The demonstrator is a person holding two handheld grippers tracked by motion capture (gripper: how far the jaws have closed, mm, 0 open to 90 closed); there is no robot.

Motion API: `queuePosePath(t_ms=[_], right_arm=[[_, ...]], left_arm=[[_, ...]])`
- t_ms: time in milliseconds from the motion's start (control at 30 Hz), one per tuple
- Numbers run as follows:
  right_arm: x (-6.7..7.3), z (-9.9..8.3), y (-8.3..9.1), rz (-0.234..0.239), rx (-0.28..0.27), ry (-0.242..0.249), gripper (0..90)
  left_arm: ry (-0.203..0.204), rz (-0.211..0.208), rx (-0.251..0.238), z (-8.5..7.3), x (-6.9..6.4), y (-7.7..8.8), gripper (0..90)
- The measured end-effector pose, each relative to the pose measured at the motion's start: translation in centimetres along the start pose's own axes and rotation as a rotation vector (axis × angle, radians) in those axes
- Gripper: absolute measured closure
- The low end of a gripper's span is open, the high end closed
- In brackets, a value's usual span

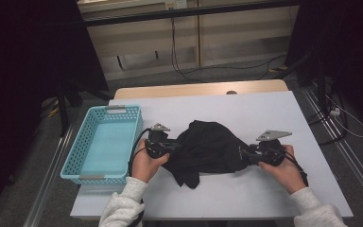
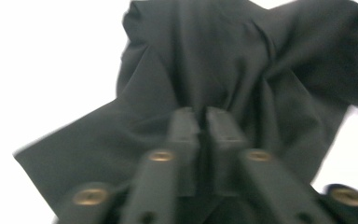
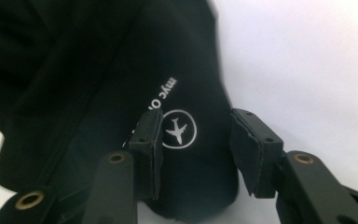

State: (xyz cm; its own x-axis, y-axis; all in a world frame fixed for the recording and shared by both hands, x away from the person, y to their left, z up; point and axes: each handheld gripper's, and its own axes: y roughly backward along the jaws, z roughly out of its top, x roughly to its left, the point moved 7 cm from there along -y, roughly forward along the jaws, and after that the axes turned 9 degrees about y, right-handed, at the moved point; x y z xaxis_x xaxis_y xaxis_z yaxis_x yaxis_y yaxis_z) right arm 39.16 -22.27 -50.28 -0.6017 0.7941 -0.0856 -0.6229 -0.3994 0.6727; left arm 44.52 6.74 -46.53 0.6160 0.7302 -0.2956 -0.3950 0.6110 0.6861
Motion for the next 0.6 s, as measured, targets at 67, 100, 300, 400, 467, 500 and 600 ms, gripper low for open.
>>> queuePosePath(t_ms=[67,100,300,400,467,500,600], right_arm=[[0.5,-0.2,-0.3,0.020,0.009,0.018,60.6],[0.7,-0.2,-0.2,0.032,0.007,0.018,66.9],[2.0,-0.1,0.0,0.105,0.007,0.048,84.4],[2.7,-0.2,0.4,0.147,0.005,0.067,86.1],[3.1,-0.1,0.7,0.159,0.009,0.100,86.5],[3.4,-0.1,0.9,0.166,0.007,0.116,86.6],[3.8,-0.3,1.1,0.169,0.008,0.132,86.2]], left_arm=[[0.026,0.011,-0.037,0.9,0.3,-0.5,60.5],[0.011,0.021,-0.045,1.4,0.5,-0.8,53.1],[0.024,0.042,-0.093,4.9,1.0,-3.7,30.6],[0.037,0.027,-0.098,6.2,0.9,-5.4,25.9],[0.011,0.054,-0.089,6.7,0.8,-6.5,25.5],[-0.010,0.055,-0.076,6.8,0.7,-7.1,25.5],[0.013,0.034,-0.062,7.1,0.5,-8.7,28.7]])
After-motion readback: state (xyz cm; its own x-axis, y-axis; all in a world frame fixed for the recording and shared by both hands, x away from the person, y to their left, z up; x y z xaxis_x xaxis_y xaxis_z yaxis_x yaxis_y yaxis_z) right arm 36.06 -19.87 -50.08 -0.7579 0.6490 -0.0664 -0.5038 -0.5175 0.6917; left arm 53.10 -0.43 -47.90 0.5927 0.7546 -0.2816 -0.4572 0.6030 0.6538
